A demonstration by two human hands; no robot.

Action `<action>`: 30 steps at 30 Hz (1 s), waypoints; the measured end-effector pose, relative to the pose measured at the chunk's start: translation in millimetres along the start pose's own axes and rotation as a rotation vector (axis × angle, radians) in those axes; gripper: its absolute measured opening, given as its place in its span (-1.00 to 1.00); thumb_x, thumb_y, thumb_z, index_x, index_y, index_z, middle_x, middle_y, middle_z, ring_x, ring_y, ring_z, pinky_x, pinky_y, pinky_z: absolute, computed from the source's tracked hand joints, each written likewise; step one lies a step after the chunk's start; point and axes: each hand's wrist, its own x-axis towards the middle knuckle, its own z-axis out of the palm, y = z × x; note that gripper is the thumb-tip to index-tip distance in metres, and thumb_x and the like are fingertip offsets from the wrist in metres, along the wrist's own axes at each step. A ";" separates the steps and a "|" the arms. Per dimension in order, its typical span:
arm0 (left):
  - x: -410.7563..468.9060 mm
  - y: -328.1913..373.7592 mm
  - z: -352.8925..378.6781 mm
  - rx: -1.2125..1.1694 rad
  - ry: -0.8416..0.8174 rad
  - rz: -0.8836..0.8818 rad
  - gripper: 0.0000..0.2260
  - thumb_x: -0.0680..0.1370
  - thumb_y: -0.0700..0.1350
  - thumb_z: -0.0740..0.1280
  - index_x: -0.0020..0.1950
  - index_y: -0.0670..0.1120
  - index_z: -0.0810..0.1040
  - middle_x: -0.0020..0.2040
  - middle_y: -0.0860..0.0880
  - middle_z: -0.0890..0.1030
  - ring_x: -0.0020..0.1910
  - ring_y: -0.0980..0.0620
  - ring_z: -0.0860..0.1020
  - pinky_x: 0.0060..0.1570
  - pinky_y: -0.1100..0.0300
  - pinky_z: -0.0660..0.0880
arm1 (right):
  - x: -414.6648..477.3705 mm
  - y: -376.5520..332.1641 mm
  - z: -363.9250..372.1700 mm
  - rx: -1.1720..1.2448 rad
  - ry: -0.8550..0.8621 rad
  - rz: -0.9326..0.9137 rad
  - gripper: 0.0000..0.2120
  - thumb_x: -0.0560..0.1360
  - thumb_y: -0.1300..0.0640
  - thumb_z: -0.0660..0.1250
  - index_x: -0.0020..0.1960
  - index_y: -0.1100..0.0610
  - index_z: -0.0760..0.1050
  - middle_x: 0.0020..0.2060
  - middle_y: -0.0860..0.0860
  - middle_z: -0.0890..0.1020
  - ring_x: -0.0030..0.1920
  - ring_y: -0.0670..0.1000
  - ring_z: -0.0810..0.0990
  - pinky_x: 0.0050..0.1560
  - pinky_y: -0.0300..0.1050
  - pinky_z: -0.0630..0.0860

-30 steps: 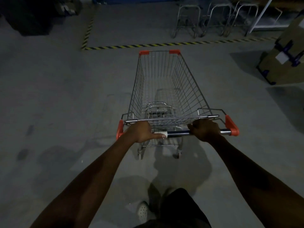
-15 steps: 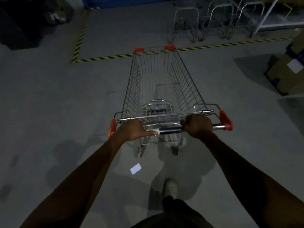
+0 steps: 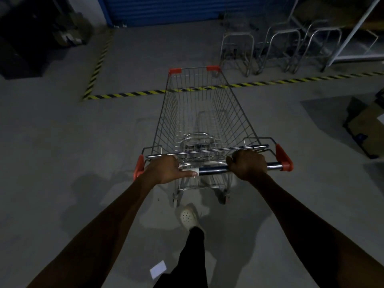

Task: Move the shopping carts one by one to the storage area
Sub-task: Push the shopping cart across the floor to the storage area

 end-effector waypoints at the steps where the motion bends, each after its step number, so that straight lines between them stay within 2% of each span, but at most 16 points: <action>1: 22.1 -1.0 -10.6 0.009 0.006 0.010 -0.33 0.28 0.59 0.22 -0.48 -0.05 0.40 -0.50 0.01 0.45 -0.42 0.05 0.49 -0.30 0.13 0.43 | 23.2 2.9 -2.8 0.006 -0.004 0.005 -0.55 0.59 -0.22 0.10 0.06 0.09 0.60 0.02 0.14 0.67 0.06 0.19 0.63 -0.01 -0.03 0.48; 4: 92.5 -8.4 -43.3 0.026 0.035 0.038 -0.26 0.25 0.61 0.19 -0.45 -0.11 0.49 -0.47 -0.04 0.50 -0.42 0.02 0.52 -0.28 0.11 0.47 | 96.9 10.9 -10.1 0.026 0.012 0.000 -0.55 0.60 -0.21 0.10 0.03 0.10 0.60 0.00 0.14 0.67 0.04 0.19 0.63 -0.03 -0.04 0.47; 7: 161.0 -15.4 -79.5 0.099 0.023 0.053 -0.25 0.26 0.64 0.12 -0.27 -0.04 0.60 -0.17 -0.01 0.65 -0.13 0.00 0.60 -0.09 0.11 0.49 | 170.8 15.5 -20.0 0.051 -0.011 0.015 -0.52 0.60 -0.23 0.08 0.03 0.10 0.60 0.00 0.12 0.67 0.04 0.17 0.63 -0.03 -0.03 0.47; 8: 182.3 -16.9 -90.5 0.129 0.007 0.060 -0.23 0.23 0.67 0.05 -0.25 0.00 0.58 -0.09 -0.01 0.66 -0.05 -0.01 0.60 -0.04 0.09 0.48 | 193.5 17.4 -23.4 0.048 -0.024 0.024 -0.52 0.60 -0.24 0.08 0.04 0.09 0.60 0.01 0.12 0.67 0.04 0.16 0.63 -0.03 -0.03 0.47; 10: 223.4 -17.1 -112.5 0.148 -0.022 0.062 -0.28 0.18 0.69 -0.01 -0.33 0.05 0.44 -0.06 -0.02 0.65 -0.04 0.00 0.60 -0.06 0.09 0.43 | 235.5 22.9 -30.9 0.037 -0.038 0.037 -0.51 0.60 -0.24 0.07 0.07 0.09 0.60 0.03 0.12 0.67 0.07 0.16 0.63 -0.01 -0.04 0.48; 13: 279.8 -11.3 -141.1 0.147 -0.077 0.066 -0.40 0.32 0.61 0.10 -0.29 0.06 0.41 0.01 -0.03 0.66 0.02 -0.02 0.59 0.04 0.07 0.40 | 292.7 34.7 -41.2 0.039 -0.062 0.051 -0.52 0.59 -0.24 0.08 0.09 0.09 0.59 0.05 0.12 0.67 0.08 0.16 0.63 0.00 -0.04 0.48; 14: 297.4 -10.6 -147.4 0.144 -0.084 0.059 -0.41 0.36 0.59 0.12 -0.28 0.05 0.43 0.00 -0.02 0.66 0.03 -0.01 0.59 0.11 0.05 0.40 | 310.7 38.8 -44.3 0.037 -0.069 0.058 -0.53 0.59 -0.23 0.09 0.10 0.09 0.59 0.06 0.12 0.67 0.09 0.16 0.63 0.00 -0.04 0.48; 16: 334.1 -11.2 -160.5 0.114 -0.083 0.047 -0.34 0.36 0.62 0.11 -0.36 0.01 0.46 -0.21 0.03 0.63 -0.15 0.06 0.58 0.14 -0.01 0.38 | 349.6 48.6 -48.8 0.029 -0.078 0.072 -0.54 0.59 -0.22 0.09 0.11 0.09 0.58 0.07 0.12 0.66 0.10 0.16 0.63 0.01 -0.04 0.49; 18: 378.2 -14.7 -168.2 0.064 -0.048 0.044 -0.23 0.26 0.69 0.07 -0.47 -0.04 0.42 -0.44 0.07 0.48 -0.36 0.07 0.52 0.08 -0.09 0.45 | 390.2 61.5 -52.7 0.027 -0.068 0.083 -0.55 0.58 -0.21 0.11 0.09 0.10 0.59 0.06 0.13 0.66 0.10 0.17 0.63 0.03 -0.03 0.50; 19: 399.7 -15.3 -172.8 0.046 -0.044 0.049 -0.21 0.24 0.70 0.06 -0.49 -0.06 0.40 -0.48 0.05 0.45 -0.39 0.03 0.52 -0.01 -0.06 0.47 | 412.0 68.9 -53.6 0.029 -0.053 0.085 -0.56 0.58 -0.20 0.12 0.07 0.10 0.59 0.05 0.13 0.67 0.10 0.17 0.63 0.03 -0.03 0.51; 21: 442.7 -12.5 -185.7 0.044 -0.047 0.071 -0.21 0.26 0.68 0.09 -0.47 -0.08 0.44 -0.45 -0.04 0.50 -0.36 -0.02 0.57 -0.15 0.03 0.50 | 457.6 82.9 -55.4 0.032 -0.030 0.084 -0.57 0.56 -0.20 0.13 0.05 0.10 0.59 0.04 0.13 0.67 0.09 0.18 0.63 0.04 -0.02 0.51; 23: 482.8 -6.5 -203.8 0.031 -0.040 0.054 -0.20 0.28 0.66 0.12 -0.43 -0.12 0.50 -0.39 -0.07 0.57 -0.33 0.01 0.59 -0.17 0.06 0.50 | 507.0 95.0 -60.4 0.030 -0.030 0.073 -0.57 0.55 -0.21 0.12 0.02 0.09 0.59 0.03 0.12 0.67 0.08 0.18 0.63 0.04 0.00 0.51; 25: 519.7 -2.8 -219.1 0.019 -0.019 0.044 -0.23 0.28 0.65 0.13 -0.46 -0.08 0.45 -0.39 -0.07 0.57 -0.32 0.01 0.59 -0.17 0.05 0.51 | 552.3 105.4 -67.2 0.040 -0.041 0.055 -0.57 0.54 -0.21 0.12 -0.01 0.09 0.60 0.01 0.10 0.68 0.06 0.17 0.64 0.03 -0.01 0.51; 27: 563.5 -2.1 -231.8 0.006 -0.006 0.031 -0.25 0.28 0.66 0.12 -0.50 -0.06 0.39 -0.40 -0.08 0.56 -0.30 -0.03 0.60 -0.11 -0.02 0.55 | 599.2 118.0 -72.9 0.059 -0.030 0.035 -0.56 0.53 -0.22 0.11 -0.03 0.08 0.61 0.00 0.10 0.68 0.05 0.16 0.64 0.02 -0.01 0.52; 30: 618.7 2.7 -255.6 0.040 -0.025 -0.030 -0.19 0.25 0.70 0.04 -0.42 -0.05 0.51 -0.19 -0.03 0.66 -0.06 -0.01 0.63 0.15 -0.08 0.49 | 662.4 130.1 -84.0 0.082 -0.032 0.006 -0.46 0.50 -0.25 0.04 0.00 0.10 0.63 0.01 0.12 0.68 0.06 0.18 0.65 0.05 -0.01 0.53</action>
